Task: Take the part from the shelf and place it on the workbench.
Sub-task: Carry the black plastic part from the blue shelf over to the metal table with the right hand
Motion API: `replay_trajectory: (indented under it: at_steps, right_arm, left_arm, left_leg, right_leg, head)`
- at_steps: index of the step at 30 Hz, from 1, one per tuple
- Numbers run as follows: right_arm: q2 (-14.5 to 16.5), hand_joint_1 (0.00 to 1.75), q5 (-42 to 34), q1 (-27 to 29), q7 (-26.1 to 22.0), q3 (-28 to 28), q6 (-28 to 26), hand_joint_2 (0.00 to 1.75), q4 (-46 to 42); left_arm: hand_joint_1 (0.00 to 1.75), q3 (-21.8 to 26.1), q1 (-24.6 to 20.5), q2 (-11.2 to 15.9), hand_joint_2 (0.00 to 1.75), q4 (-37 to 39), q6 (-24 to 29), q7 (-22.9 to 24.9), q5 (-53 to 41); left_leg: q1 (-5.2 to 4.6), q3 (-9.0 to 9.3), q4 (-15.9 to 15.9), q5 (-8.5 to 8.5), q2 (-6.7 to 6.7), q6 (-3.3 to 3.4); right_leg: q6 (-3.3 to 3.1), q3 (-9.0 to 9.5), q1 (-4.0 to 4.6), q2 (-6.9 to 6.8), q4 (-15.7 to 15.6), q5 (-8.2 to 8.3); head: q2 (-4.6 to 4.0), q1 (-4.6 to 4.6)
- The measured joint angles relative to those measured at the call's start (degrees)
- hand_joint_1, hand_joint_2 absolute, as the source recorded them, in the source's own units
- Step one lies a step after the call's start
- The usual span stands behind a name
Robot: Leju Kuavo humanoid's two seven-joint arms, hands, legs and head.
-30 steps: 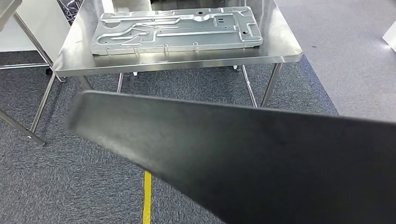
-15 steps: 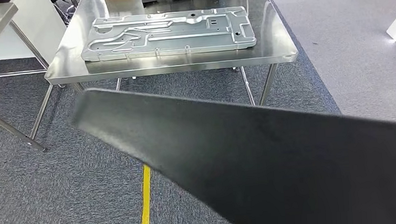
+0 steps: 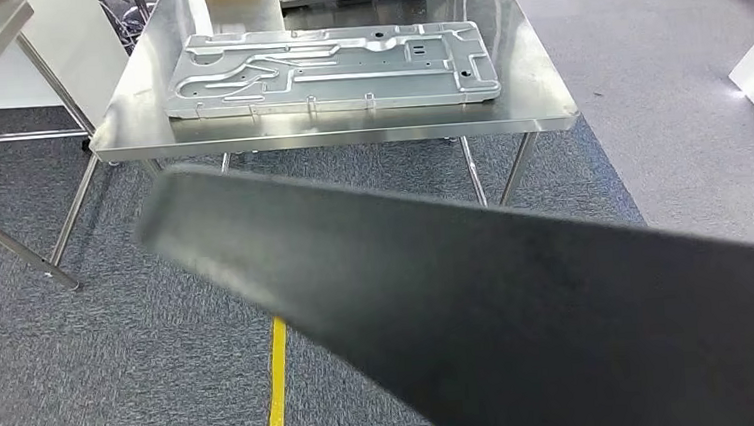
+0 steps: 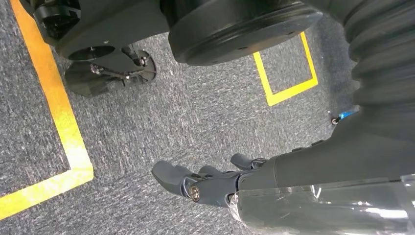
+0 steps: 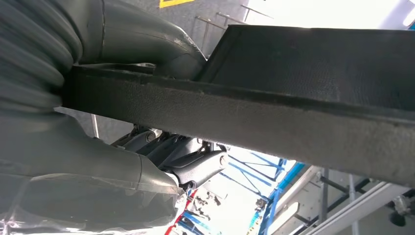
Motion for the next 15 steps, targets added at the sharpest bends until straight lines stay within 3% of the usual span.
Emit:
replay_trajectory:
  at_steps: [2,3,4,6,7,8,12,13,15]
  right_arm:
    - [0.0,1.4,0.0,0.3,0.0,0.0,0.0,1.75,0.0]
    - [0.0,1.4,0.0,0.5,0.0,0.0,0.0,1.75,0.0]
    - [0.0,1.4,0.0,0.6,0.0,0.0,0.0,1.75,0.0]
    - [0.0,1.4,0.0,0.6,0.0,0.0,0.0,1.75,0.0]
    - [0.0,1.4,0.0,0.6,0.0,0.0,0.1,1.75,0.0]
    - [0.0,1.4,0.0,0.6,0.0,0.0,0.1,1.75,0.0]
    - [0.0,1.4,0.0,0.6,0.0,0.0,0.2,1.75,-0.2]
    - [-0.1,1.4,0.0,0.5,0.0,0.0,0.2,1.75,-0.2]
    - [-0.2,1.4,0.0,0.4,0.0,0.0,0.2,1.75,-0.3]
  left_arm:
    - [0.0,0.0,0.1,0.0,1.75,0.0,0.0,0.0,0.0]
    - [0.0,0.0,0.1,0.0,1.75,0.0,0.0,0.0,0.0]
    - [0.0,0.0,0.1,0.0,1.75,0.0,-0.1,0.0,0.0]
    - [0.0,0.0,0.3,0.0,1.75,0.0,-0.1,0.0,0.1]
    - [0.0,0.0,0.3,0.0,1.75,0.0,-0.1,0.0,0.2]
    - [0.0,0.0,0.4,0.0,1.75,0.0,-0.1,0.0,0.3]
    - [0.0,0.0,0.3,0.0,1.75,0.0,-0.1,0.0,0.4]
    - [0.0,0.0,0.2,0.0,1.75,0.0,-0.1,0.0,0.4]
    - [0.0,0.1,0.0,0.0,1.75,0.0,-0.1,-0.2,0.4]
  left_leg:
    - [-0.01,0.36,0.0,-0.5,0.0,0.02]
    - [0.01,0.71,0.0,-0.84,-0.03,-0.06]
    - [0.05,1.23,0.0,-1.25,-0.06,-0.2]
    - [0.15,2.52,0.0,-2.2,-0.07,-0.67]
    - [0.17,3.0,0.0,-2.61,-0.05,-0.96]
    - [0.14,3.25,-0.1,-3.02,0.02,-1.36]
    - [0.03,3.86,1.8,-3.31,0.33,-2.81]
    - [0.09,2.88,4.0,-3.39,0.32,-3.05]
    - [0.19,-1.35,11.1,-4.96,0.28,-3.43]
  right_leg:
    - [0.32,-4.09,-0.14,-0.02,5.7,-1.62]
    - [0.41,-4.96,-0.25,-0.04,6.1,-0.84]
    - [0.38,-4.65,-0.36,-0.08,4.2,1.1]
    - [0.2,-1.91,-0.47,-0.31,-3.1,5.74]
    - [0.03,-0.76,-0.36,-0.51,-6.2,6.61]
    - [-0.38,-0.05,-0.17,-0.7,-8.0,6.84]
    - [-2.32,1.54,-0.07,-0.62,-9.1,5.81]
    - [-2.69,2.22,-0.11,-0.59,-9.2,5.43]
    - [-3.28,3.46,0.0,-0.61,-9.3,4.5]
  head:
    - [0.0,0.0]
    - [0.0,0.0]
    - [0.0,0.0]
    - [0.0,0.01]
    - [0.0,0.02]
    - [0.0,0.03]
    - [0.0,0.02]
    - [0.0,0.02]
    - [0.0,0.0]
